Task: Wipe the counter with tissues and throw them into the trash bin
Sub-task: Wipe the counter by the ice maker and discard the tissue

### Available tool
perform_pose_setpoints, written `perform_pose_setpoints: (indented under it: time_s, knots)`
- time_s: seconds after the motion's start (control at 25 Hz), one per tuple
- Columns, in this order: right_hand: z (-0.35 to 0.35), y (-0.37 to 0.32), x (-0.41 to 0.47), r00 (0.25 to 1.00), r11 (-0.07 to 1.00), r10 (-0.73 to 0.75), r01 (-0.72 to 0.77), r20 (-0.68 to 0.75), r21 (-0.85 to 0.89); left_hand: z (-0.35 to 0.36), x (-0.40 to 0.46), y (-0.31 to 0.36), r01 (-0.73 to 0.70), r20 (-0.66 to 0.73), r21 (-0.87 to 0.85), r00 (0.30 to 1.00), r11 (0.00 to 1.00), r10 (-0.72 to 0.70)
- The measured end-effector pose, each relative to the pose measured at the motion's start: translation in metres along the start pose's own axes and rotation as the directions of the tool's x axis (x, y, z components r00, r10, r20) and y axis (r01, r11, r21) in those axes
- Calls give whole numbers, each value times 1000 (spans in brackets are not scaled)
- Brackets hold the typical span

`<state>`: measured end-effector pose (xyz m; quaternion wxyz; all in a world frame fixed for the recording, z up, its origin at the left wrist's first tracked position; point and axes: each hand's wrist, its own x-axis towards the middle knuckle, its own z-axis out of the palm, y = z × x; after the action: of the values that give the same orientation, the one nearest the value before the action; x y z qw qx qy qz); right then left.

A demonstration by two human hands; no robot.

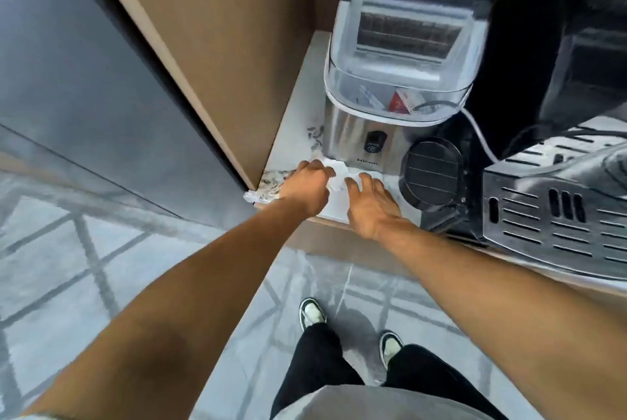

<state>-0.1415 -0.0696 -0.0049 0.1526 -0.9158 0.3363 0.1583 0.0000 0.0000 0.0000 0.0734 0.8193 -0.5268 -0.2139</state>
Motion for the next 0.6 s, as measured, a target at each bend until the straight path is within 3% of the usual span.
perform_pose_setpoints:
  time_s: [0.28, 0.6]
  knots:
    - [21, 3, 15, 986, 984, 147, -153, 74, 87, 22, 36, -14, -201, 149, 118, 972, 972, 182]
    - [25, 7, 18, 976, 967, 204, -188, -80, 174, 31, 44, -15, -264, 86, 204, 964, 943, 252]
